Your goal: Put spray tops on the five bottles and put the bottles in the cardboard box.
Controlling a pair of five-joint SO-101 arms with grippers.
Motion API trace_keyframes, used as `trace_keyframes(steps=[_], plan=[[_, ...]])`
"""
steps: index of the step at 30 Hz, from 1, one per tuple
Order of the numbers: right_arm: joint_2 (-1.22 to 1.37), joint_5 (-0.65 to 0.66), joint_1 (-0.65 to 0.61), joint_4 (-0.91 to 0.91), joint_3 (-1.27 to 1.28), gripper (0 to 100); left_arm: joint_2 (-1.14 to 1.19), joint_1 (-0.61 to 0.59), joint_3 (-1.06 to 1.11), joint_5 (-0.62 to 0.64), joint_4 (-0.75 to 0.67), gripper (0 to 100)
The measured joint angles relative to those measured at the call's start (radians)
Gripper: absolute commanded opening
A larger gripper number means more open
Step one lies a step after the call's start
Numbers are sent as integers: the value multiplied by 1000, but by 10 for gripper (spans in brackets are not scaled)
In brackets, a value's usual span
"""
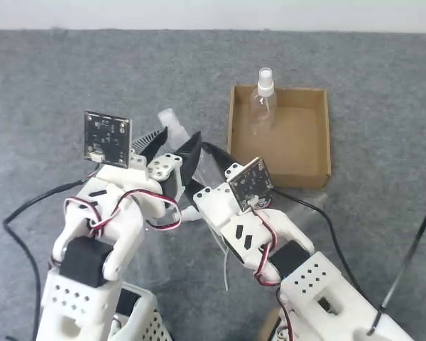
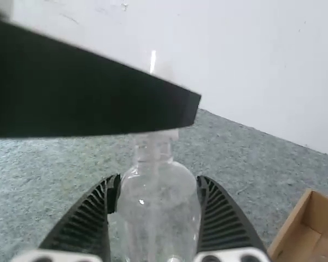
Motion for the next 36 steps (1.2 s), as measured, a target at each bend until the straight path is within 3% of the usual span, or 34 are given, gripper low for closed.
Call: trace_keyframes(steps=[5, 11, 15, 24, 36], plan=[[0, 0, -2, 0, 5, 6, 2, -20, -114, -5, 5, 157], [0, 0, -3, 0, 32, 6, 11, -192, -215, -48, 12, 132], [0, 0, -3, 0, 32, 6, 109, -236, -193, -49, -3, 131], [0, 0, -3, 0, 32, 6, 206, -236, -75, -49, -55, 131], [0, 0, 3, 0, 32, 6, -2, -120, 66, -115, -55, 130]])
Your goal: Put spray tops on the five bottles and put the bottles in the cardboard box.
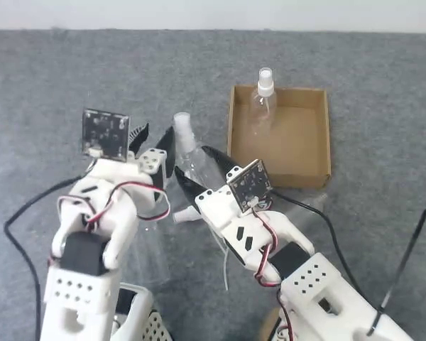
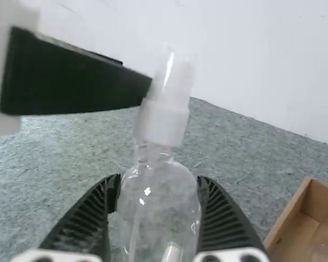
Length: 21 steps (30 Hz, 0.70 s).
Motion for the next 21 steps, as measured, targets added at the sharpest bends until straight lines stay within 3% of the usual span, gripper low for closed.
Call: trace_keyframes(steps=[9, 13, 21], plan=[[0, 0, -5, 0, 0, 6, -38, -114, -97, 0, -3, 141], [0, 0, -5, 0, 0, 6, 49, -78, -193, 0, 48, 207], [0, -2, -3, 0, 12, 6, 181, -43, -253, -2, 77, 184]])
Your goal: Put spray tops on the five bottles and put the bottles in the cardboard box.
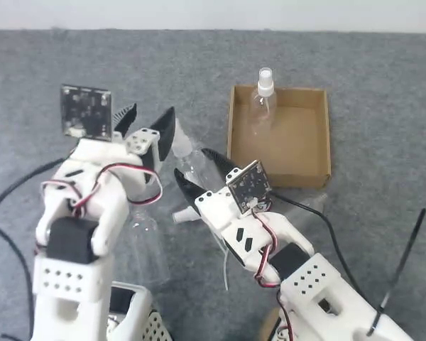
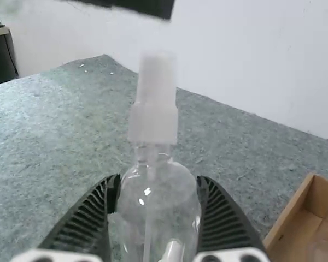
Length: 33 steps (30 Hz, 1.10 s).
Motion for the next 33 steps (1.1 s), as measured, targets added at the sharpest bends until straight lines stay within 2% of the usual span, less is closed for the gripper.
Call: trace_keyframes(steps=[6, 14, 22, 25, 30, 33], plan=[[-6, 0, -3, 0, 2, 6, 3, 0, 46, 3, 9, 184], [-6, 0, -2, 0, 3, 6, -97, 91, 146, -9, 9, 184], [-6, 0, -3, 0, 3, 6, -178, 92, 133, -9, 21, 184], [-6, 0, 2, 0, 3, 6, -212, 58, 104, -9, 34, 185], [-6, 0, 98, 9, -9, 6, -288, -11, 114, -9, 86, 187], [-6, -2, 160, 104, -106, 6, -348, -14, 199, -9, 86, 188]])
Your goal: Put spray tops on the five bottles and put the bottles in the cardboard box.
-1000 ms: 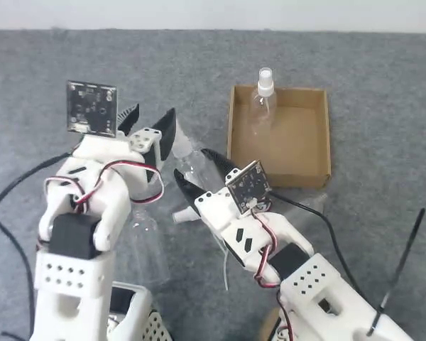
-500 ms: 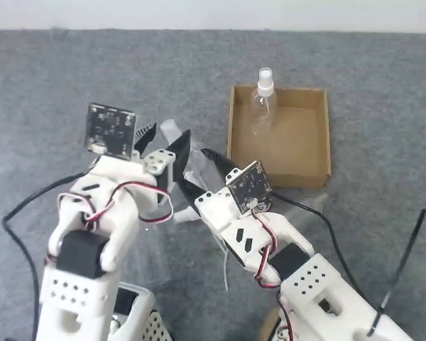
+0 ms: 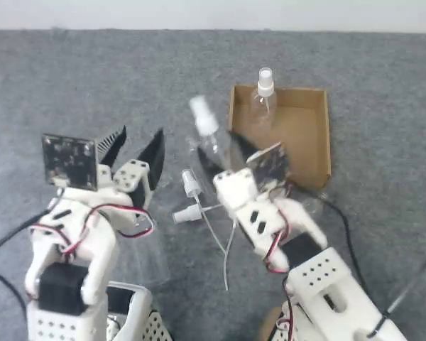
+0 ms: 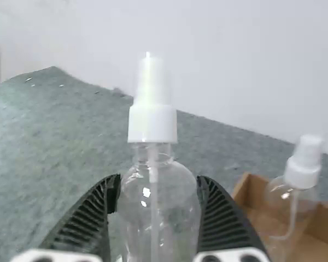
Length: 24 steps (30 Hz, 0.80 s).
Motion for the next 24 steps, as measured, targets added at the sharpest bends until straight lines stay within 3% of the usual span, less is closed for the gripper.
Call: trace_keyframes(steps=[7, 10, 15, 24], plan=[[5, -3, 46, 232, -279, 6, -138, 64, 299, -2, -77, 240], [71, -3, 55, 253, -348, 6, -230, 140, 364, -38, -77, 309], [258, -3, 46, 259, -440, 6, -364, 245, 486, -63, -86, 312], [328, -3, -104, 393, -480, 6, -400, 218, 540, -64, -141, 312]])
